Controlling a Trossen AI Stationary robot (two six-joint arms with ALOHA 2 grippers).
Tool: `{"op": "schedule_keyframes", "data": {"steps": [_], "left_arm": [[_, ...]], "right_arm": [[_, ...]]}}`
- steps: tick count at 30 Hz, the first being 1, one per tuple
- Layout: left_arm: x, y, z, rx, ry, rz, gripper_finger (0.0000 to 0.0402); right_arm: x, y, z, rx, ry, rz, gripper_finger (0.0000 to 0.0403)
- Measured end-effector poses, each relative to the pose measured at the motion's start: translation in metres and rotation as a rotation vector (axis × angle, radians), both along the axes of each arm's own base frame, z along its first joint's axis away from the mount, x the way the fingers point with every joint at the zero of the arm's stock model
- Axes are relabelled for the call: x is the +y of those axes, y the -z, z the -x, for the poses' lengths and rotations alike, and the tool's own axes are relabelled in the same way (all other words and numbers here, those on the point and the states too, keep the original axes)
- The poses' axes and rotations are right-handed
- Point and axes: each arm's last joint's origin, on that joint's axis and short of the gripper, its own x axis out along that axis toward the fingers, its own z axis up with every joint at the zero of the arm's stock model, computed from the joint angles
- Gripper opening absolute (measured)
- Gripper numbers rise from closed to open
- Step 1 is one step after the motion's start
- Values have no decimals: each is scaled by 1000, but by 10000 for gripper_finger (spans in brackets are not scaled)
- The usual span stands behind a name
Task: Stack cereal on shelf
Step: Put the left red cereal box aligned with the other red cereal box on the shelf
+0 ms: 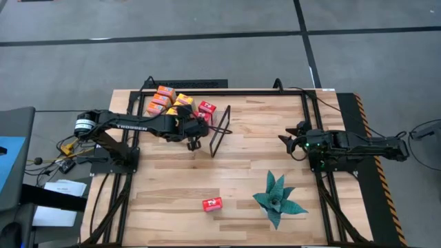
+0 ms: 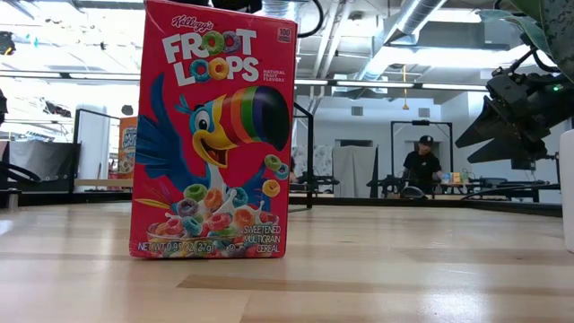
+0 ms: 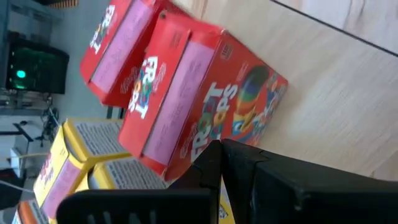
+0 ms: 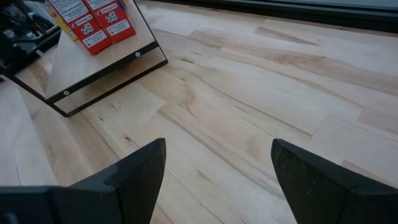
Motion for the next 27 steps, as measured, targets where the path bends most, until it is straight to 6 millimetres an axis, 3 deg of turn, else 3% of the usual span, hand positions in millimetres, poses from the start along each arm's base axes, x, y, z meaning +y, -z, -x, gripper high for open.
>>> {"op": "schedule_keyframes", "data": {"steps": [27], "left_arm": [[2, -2, 0, 32, -16, -106, 0]], "right_arm": [[0, 0, 0, 0, 0, 0, 317]]}}
